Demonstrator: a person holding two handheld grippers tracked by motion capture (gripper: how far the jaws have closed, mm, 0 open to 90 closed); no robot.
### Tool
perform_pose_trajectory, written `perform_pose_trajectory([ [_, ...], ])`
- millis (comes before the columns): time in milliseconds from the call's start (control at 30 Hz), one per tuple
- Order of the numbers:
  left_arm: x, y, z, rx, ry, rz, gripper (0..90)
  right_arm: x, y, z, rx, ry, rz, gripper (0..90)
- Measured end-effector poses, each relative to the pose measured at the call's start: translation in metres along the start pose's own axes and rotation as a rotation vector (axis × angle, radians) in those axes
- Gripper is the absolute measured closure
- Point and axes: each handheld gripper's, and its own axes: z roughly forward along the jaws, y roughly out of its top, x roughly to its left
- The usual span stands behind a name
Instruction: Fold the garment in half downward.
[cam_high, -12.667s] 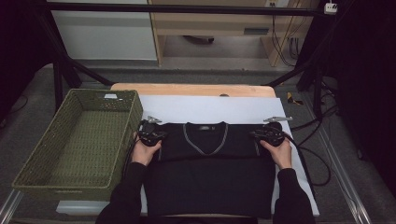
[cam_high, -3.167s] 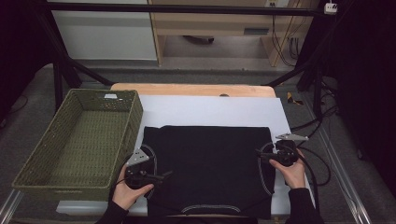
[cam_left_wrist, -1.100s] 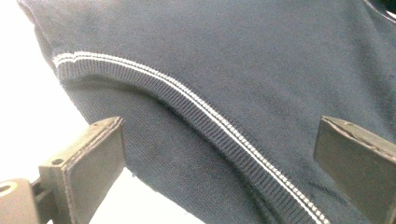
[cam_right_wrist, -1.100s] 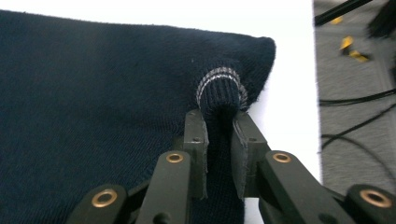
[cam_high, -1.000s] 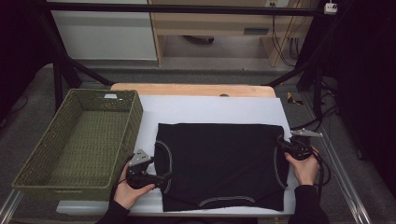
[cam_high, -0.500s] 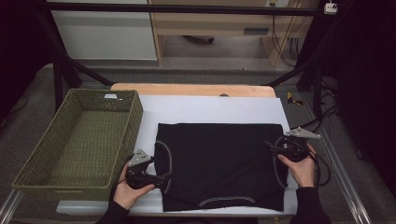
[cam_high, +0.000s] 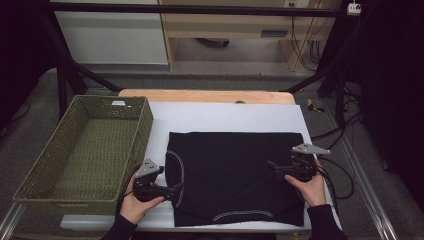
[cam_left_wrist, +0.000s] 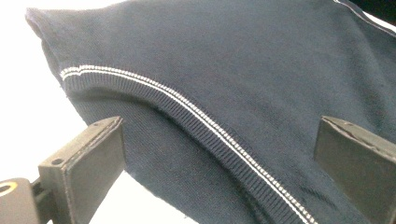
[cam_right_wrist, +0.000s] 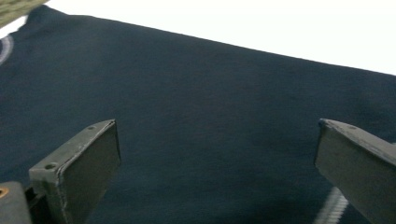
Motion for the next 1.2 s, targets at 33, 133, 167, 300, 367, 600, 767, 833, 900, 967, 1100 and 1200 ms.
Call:
perform_pose_trajectory([
  [33,0.0,0.0,0.0,-0.001,0.0,-0.001,1.6,0.004,-0.001,0.0,-0.001,0.008,0.001,0.9],
  [133,0.0,0.001,0.0,-0.002,0.0,0.003,1.6,0.013,0.0,-0.002,-0.016,0.023,-0.012,0.8],
  [167,0.0,0.001,0.0,-0.002,0.0,0.005,1.6,0.017,0.001,-0.002,-0.021,0.031,-0.019,0.7],
  [300,0.0,0.002,0.0,-0.003,0.004,0.002,1.6,0.031,0.003,-0.003,-0.033,0.059,-0.04,0.7],
  [367,0.0,0.004,0.001,-0.001,0.007,0.005,1.6,0.037,0.004,-0.001,-0.038,0.08,-0.048,0.6],
  [600,0.0,0.011,-0.001,-0.017,0.015,0.007,1.6,0.057,0.003,0.002,-0.035,0.13,-0.059,0.6],
  [767,-0.001,0.016,0.0,-0.017,0.019,0.01,1.6,0.07,0.003,0.003,-0.033,0.16,-0.071,0.6],
  [833,-0.001,0.018,0.0,-0.016,0.021,0.008,1.5,0.074,0.002,0.005,-0.029,0.163,-0.077,0.6],
  [900,0.0,0.021,0.001,-0.019,0.021,0.007,1.5,0.078,0.001,0.005,-0.024,0.167,-0.077,0.6],
  [967,0.0,0.023,0.002,-0.02,0.023,0.002,1.5,0.082,0.0,0.006,-0.023,0.17,-0.08,0.6],
  [1100,0.001,0.026,0.006,-0.009,0.028,-0.001,1.5,0.088,-0.002,0.009,-0.019,0.181,-0.086,0.6],
  [1200,0.002,0.028,0.009,-0.003,0.031,0.0,1.5,0.089,-0.004,0.01,-0.008,0.182,-0.085,0.6],
])
